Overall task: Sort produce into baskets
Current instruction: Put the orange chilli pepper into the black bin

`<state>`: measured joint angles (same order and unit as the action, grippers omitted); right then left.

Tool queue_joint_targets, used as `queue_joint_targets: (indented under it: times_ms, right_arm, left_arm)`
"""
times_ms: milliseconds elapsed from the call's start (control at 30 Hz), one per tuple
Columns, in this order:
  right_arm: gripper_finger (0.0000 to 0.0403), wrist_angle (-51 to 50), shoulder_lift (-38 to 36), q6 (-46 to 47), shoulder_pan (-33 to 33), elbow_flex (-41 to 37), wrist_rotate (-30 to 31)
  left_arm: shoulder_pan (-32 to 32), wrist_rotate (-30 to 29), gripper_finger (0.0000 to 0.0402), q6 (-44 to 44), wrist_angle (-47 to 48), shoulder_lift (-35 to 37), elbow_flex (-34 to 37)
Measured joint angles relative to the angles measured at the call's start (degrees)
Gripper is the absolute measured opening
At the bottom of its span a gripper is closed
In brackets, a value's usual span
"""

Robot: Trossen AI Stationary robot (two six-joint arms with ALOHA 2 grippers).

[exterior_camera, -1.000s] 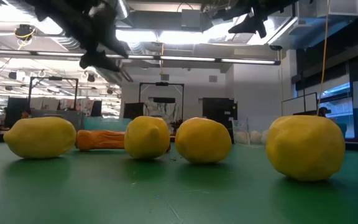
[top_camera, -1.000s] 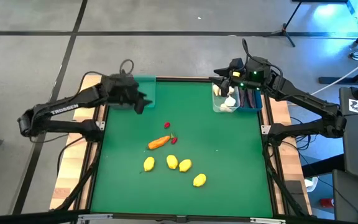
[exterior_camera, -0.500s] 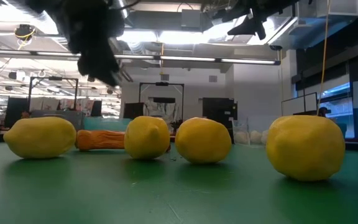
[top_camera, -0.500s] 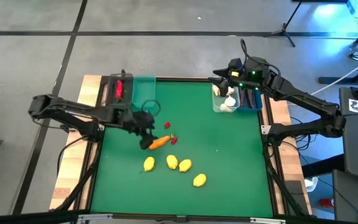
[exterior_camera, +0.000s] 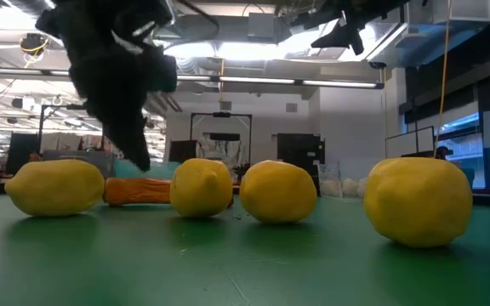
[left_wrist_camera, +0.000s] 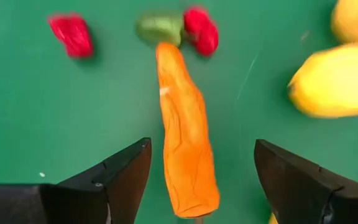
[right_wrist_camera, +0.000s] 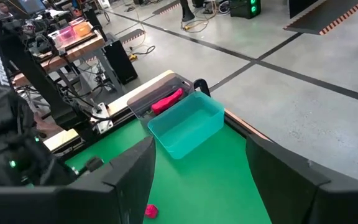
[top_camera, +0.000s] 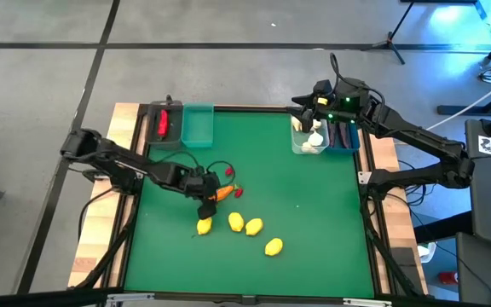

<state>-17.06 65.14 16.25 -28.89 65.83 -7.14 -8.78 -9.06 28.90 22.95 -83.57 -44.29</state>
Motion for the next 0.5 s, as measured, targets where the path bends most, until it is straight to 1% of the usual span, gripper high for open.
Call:
queue_joint_targets:
  times_ms: [167, 333, 400, 500]
  right_arm:
    - [0.0248, -0.06, 0.00, 0.00, 0.00, 0.02, -0.02]
    - [0.0248, -0.15, 0.00, 0.00, 0.00, 0.00, 0.00]
    - [0.0248, -0.15, 0.00, 0.00, 0.00, 0.01, 0.00]
    - [0.0248, -0.24, 0.00, 0.00, 0.00, 0.01, 0.00]
  left_arm:
    - [-1.01, -0.50, 0.0278, 2.11, -2.70, -5.59, 0.00]
    - [-1.00, -0.54, 0.0276, 3.42, -3.26, -6.55, 0.00]
    - [-1.00, -0.54, 0.0266, 4.39, -2.75, -6.60, 0.00]
    - [-1.00, -0.54, 0.0241, 5.45, -2.63, -6.60, 0.00]
